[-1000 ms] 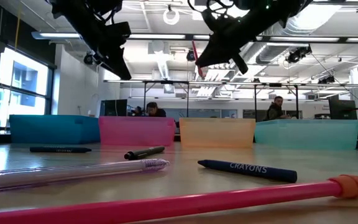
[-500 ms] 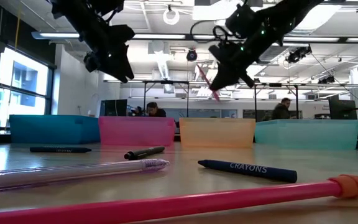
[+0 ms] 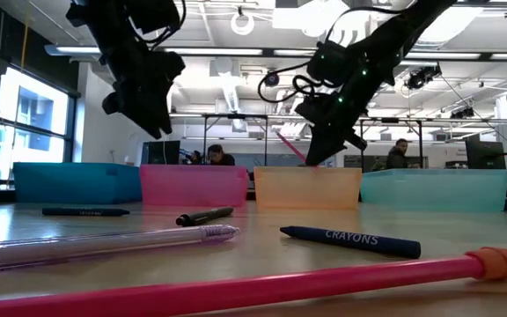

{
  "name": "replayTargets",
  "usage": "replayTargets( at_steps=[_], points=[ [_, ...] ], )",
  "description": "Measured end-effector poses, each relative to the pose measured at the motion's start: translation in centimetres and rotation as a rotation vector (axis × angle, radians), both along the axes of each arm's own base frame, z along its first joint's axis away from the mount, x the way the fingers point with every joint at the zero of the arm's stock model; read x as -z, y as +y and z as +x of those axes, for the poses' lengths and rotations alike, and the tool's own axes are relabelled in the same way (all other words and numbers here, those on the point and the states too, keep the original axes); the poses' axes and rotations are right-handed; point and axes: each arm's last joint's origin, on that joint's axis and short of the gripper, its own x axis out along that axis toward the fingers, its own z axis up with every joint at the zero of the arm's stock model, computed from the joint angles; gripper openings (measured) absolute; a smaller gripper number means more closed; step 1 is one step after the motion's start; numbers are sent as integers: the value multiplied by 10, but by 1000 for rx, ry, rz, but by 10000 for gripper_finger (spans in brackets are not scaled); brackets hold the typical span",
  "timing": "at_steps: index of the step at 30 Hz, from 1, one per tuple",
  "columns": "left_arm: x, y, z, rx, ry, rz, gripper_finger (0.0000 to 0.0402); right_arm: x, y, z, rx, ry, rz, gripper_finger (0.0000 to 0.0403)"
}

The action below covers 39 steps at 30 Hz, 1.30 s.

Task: Sort crayons/erasers/pens/pencils in bins
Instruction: Put the pink pencil into the orange bin, then put the blue crayon into the blue bin

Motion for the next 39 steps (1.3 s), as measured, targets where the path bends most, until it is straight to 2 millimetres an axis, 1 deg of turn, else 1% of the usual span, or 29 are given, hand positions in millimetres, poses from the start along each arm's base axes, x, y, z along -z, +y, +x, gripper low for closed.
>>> replayTargets(
  at_steps=[5,14,16,23,28,31,34,39],
  points=[
    [5,-17,4,69,49,-20,154,8,0,1,-1,29,15,3],
    [11,-49,5,194,99,-92,154,10,1,-1,-8,57,23,6],
    [15,-57,4,222,108,-125,154,10,1,-1,-9,66,27,18],
    [31,-84,-2,323,142,-195,154,12,2,-4,-9,92,39,86],
    [33,-101,-4,390,160,-196,154,11,2,-4,-9,91,39,110],
    [33,-109,-5,429,164,-193,154,8,3,-4,-24,78,42,113],
    [33,-117,-5,466,168,-184,154,0,3,-7,-33,51,32,114],
    [44,-124,0,500,213,-124,154,-20,-2,-15,-9,-15,-5,114]
  ],
)
